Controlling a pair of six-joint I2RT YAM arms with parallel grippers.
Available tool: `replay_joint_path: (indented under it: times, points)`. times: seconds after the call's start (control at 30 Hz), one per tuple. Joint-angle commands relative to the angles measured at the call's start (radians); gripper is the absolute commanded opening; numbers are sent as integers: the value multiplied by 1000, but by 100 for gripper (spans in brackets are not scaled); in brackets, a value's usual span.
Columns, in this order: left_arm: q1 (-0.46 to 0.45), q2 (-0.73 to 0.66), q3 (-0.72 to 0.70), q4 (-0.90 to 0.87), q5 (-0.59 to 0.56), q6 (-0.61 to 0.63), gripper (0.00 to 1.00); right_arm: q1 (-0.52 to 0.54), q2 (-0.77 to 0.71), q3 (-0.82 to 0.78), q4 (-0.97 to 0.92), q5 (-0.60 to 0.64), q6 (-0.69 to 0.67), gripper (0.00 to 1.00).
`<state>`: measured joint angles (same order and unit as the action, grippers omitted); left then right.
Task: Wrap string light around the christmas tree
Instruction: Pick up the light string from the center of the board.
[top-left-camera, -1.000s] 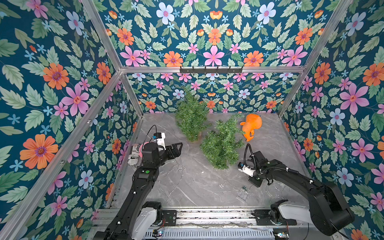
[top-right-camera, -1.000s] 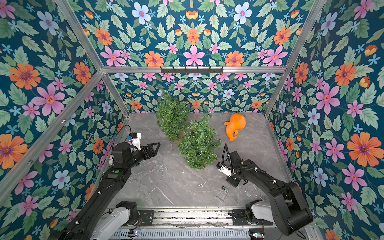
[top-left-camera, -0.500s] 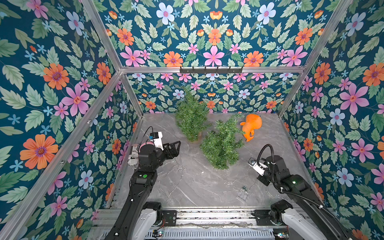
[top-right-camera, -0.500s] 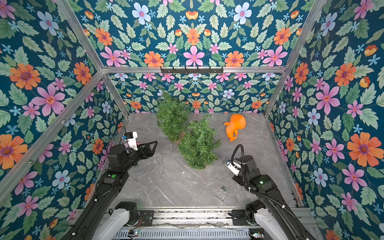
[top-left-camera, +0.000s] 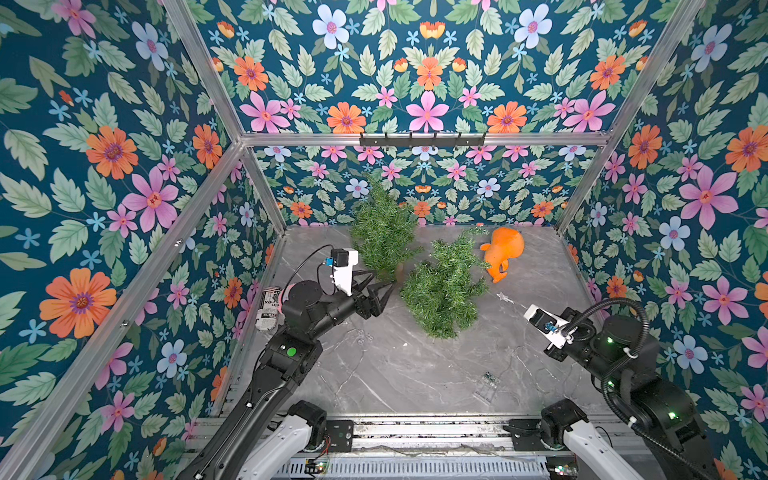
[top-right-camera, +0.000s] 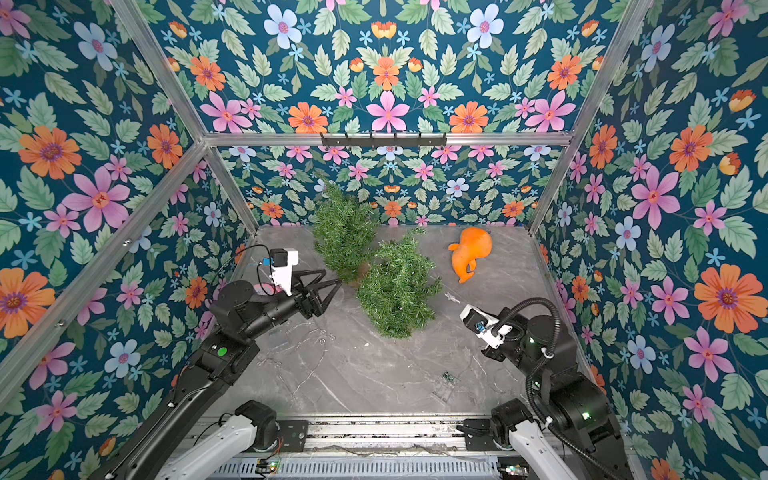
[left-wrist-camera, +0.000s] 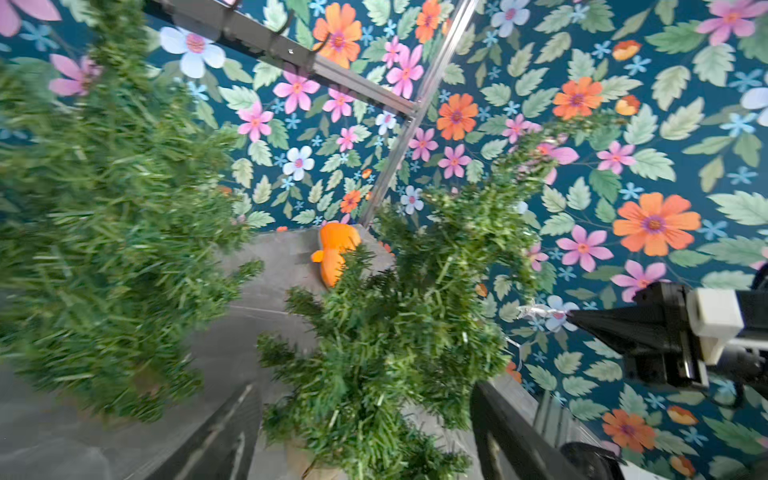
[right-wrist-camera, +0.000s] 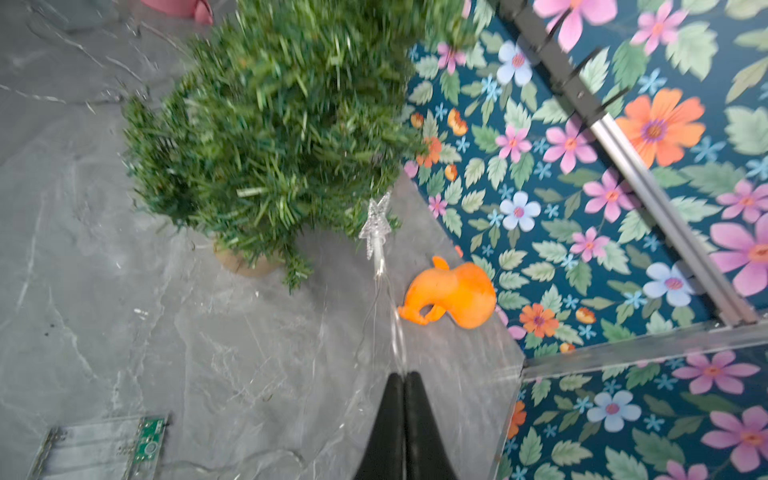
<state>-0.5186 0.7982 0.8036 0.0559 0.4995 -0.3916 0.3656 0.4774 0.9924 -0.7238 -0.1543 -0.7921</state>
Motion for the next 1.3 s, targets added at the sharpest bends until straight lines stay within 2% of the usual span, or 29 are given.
replay_joint_path:
  times: [0.0, 0.3, 0.5, 0.83, 1.1, 1.27]
  points:
    - [-63, 11, 19, 52, 48, 29, 80, 1, -20, 24, 60, -160, -22, 0]
    - [-325, 171, 116, 132, -32, 58, 79, 0, -6, 59, 313, -432, 161, 0]
    - [-458, 206, 100, 358, -56, 37, 81, 1, 49, 40, 554, -506, 272, 0]
    - [-548, 273, 84, 479, -95, 25, 82, 1, 133, 48, 817, -509, 393, 0]
    - [-603, 312, 118, 490, -213, 98, 82, 1, 185, 81, 833, -542, 407, 0]
    - [-607, 347, 127, 534, -187, 107, 77, 0, 201, 90, 837, -545, 397, 0]
